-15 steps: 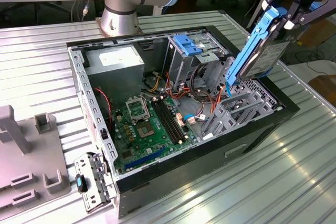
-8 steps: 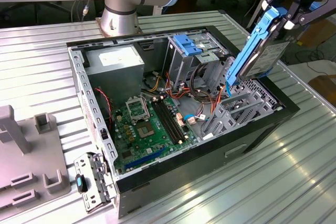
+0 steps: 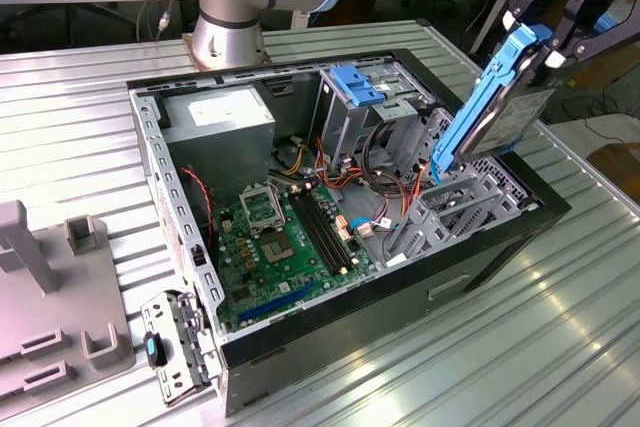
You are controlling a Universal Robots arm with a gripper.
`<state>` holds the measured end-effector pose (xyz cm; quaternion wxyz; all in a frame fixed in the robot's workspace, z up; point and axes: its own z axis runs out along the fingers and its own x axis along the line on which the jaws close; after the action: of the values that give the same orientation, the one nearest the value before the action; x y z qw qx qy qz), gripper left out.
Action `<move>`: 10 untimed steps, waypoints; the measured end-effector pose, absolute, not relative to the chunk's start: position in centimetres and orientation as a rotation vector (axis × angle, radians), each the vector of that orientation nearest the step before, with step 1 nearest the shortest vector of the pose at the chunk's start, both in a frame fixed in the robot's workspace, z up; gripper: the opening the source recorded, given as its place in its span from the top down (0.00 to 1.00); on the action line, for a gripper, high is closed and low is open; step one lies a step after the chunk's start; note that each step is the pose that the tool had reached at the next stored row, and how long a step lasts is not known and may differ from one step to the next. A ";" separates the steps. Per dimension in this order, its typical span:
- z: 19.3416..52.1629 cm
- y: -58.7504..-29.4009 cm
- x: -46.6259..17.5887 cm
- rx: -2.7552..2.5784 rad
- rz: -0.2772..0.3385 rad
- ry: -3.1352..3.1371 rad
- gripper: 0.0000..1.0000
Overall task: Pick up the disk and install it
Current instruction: 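Insert the disk into the insertion slot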
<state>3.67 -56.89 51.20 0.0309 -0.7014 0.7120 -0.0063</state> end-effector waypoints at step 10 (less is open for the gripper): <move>48.6 -57.0 4.7 -2.153 -0.022 2.203 0.63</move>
<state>4.70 -56.97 48.61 0.0303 -0.6986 0.7148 -0.0070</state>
